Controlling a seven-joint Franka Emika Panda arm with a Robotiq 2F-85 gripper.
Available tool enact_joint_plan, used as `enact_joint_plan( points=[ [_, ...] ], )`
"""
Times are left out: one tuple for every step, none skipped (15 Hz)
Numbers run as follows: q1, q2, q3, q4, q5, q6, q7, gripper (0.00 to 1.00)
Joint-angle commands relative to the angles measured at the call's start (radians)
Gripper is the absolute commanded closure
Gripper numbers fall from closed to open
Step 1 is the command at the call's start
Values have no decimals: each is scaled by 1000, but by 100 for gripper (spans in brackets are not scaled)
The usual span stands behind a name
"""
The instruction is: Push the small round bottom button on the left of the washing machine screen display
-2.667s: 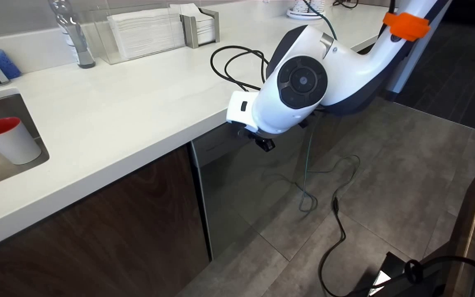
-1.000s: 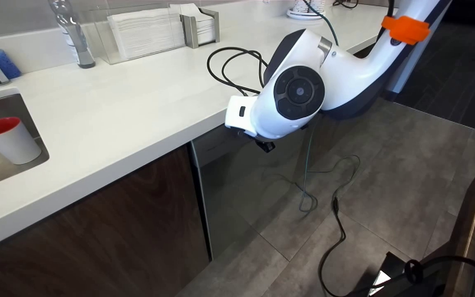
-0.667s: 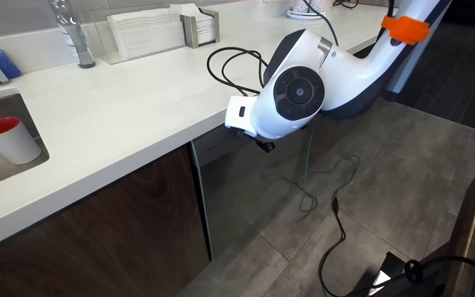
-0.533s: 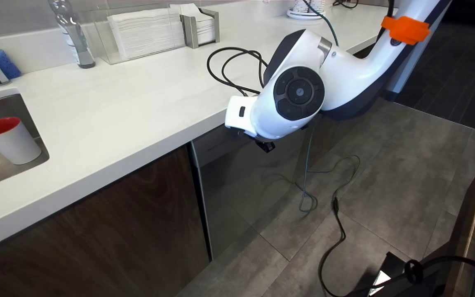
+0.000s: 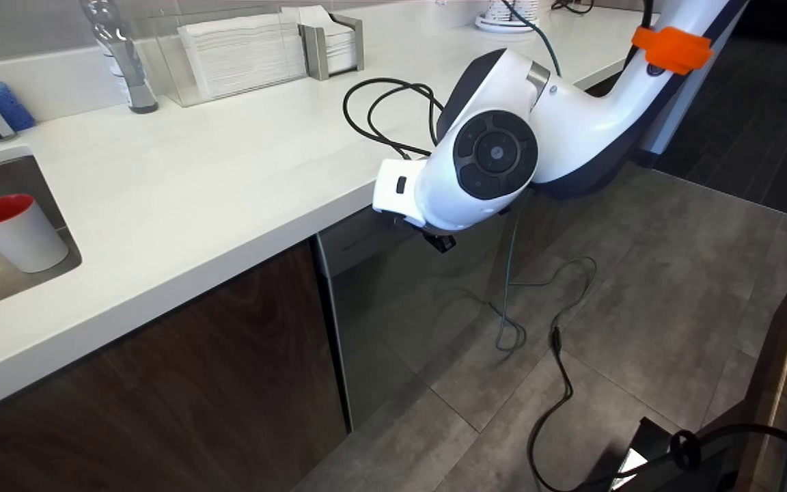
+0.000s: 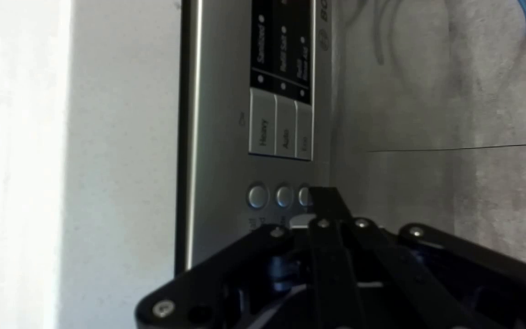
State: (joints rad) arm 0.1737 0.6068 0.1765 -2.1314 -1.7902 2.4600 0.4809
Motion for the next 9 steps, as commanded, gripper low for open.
enact_joint_plan(
  points=[
    [-8, 7, 10, 27, -40, -25, 16, 100],
    [-11, 8, 10, 28, -39, -19, 18, 100],
    [-11, 8, 10, 27, -37, -21, 17, 100],
    [-12, 6, 10, 25, -38, -20, 20, 100],
    [-12, 6, 10, 24, -38, -21, 21, 100],
    [-12, 5, 11, 23, -36, -20, 23, 100],
    [-12, 5, 11, 23, -36, -20, 24, 100],
    [-11, 5, 11, 22, -33, -24, 23, 100],
    [-11, 5, 11, 22, -34, -24, 24, 100]
  ],
)
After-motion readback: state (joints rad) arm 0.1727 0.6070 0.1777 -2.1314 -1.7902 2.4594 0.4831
